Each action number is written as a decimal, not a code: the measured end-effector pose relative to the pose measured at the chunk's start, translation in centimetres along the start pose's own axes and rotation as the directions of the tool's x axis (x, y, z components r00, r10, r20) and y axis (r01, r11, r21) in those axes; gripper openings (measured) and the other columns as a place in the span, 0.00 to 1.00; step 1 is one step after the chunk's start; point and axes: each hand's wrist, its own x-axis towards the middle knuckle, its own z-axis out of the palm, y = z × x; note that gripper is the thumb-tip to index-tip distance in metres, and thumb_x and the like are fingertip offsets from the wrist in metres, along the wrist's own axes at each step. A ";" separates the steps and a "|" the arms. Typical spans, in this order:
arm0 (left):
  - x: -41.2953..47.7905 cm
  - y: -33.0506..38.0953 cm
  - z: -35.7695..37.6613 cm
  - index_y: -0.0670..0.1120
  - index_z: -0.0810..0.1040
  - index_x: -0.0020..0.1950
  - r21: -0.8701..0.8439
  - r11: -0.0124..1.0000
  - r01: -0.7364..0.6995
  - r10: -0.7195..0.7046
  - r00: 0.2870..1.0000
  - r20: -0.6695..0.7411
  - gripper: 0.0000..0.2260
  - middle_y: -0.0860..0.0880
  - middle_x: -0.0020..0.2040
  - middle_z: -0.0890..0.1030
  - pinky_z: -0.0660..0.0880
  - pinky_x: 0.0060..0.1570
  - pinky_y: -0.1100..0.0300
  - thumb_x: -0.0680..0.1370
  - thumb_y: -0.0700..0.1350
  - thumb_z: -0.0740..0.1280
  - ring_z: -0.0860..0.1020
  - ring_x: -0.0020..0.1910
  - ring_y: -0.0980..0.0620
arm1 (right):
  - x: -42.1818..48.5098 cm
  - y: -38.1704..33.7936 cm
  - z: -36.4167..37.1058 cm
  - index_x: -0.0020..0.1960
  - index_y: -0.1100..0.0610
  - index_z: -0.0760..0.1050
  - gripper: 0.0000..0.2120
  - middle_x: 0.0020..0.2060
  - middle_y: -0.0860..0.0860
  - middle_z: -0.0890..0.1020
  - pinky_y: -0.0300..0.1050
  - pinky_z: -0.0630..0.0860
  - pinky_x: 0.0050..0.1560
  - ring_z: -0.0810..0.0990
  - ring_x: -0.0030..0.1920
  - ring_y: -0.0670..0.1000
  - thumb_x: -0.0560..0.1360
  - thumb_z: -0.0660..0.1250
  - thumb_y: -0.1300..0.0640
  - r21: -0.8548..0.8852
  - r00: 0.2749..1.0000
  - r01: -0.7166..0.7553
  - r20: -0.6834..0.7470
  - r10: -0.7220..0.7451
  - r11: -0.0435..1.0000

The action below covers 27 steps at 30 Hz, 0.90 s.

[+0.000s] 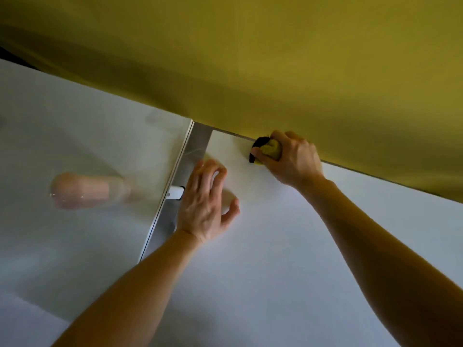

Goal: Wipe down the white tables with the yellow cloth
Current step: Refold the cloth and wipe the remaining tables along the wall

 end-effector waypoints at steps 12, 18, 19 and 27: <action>1.3 0.1 -0.3 0.39 0.76 0.74 -0.024 0.999 0.029 -0.029 0.999 -0.032 0.27 0.37 0.69 0.75 0.74 0.75 0.44 0.81 0.55 0.68 0.72 0.77 0.34 | -0.8 1.3 -2.3 0.55 0.51 0.79 0.23 0.48 0.51 0.81 0.48 0.71 0.40 0.81 0.42 0.62 0.77 0.74 0.32 0.084 0.998 -0.011 -0.057 0.016 0.996; 1.4 0.1 -0.1 0.37 0.74 0.76 0.045 0.999 0.018 -0.018 1.000 -0.006 0.29 0.35 0.71 0.75 0.72 0.76 0.41 0.81 0.54 0.68 0.70 0.77 0.34 | 4.7 -5.3 1.5 0.61 0.50 0.80 0.26 0.53 0.54 0.83 0.51 0.74 0.43 0.84 0.50 0.64 0.77 0.70 0.29 0.017 0.997 0.011 0.075 -0.013 1.000; 1.2 0.1 -0.1 0.38 0.74 0.77 0.056 0.998 0.023 -0.023 1.000 0.003 0.29 0.35 0.72 0.74 0.73 0.76 0.40 0.81 0.55 0.67 0.70 0.77 0.33 | 6.0 -7.3 2.6 0.61 0.50 0.79 0.27 0.53 0.54 0.83 0.50 0.72 0.43 0.84 0.50 0.64 0.77 0.70 0.29 0.024 0.993 0.029 0.116 -0.032 0.999; 1.4 0.1 -0.2 0.38 0.76 0.75 0.028 1.000 0.010 -0.009 0.999 -0.047 0.28 0.36 0.69 0.74 0.76 0.71 0.40 0.81 0.55 0.67 0.71 0.73 0.35 | 0.6 0.0 -4.6 0.55 0.48 0.77 0.27 0.48 0.49 0.83 0.50 0.75 0.43 0.82 0.47 0.57 0.73 0.73 0.26 0.111 0.954 -0.197 0.250 0.164 0.974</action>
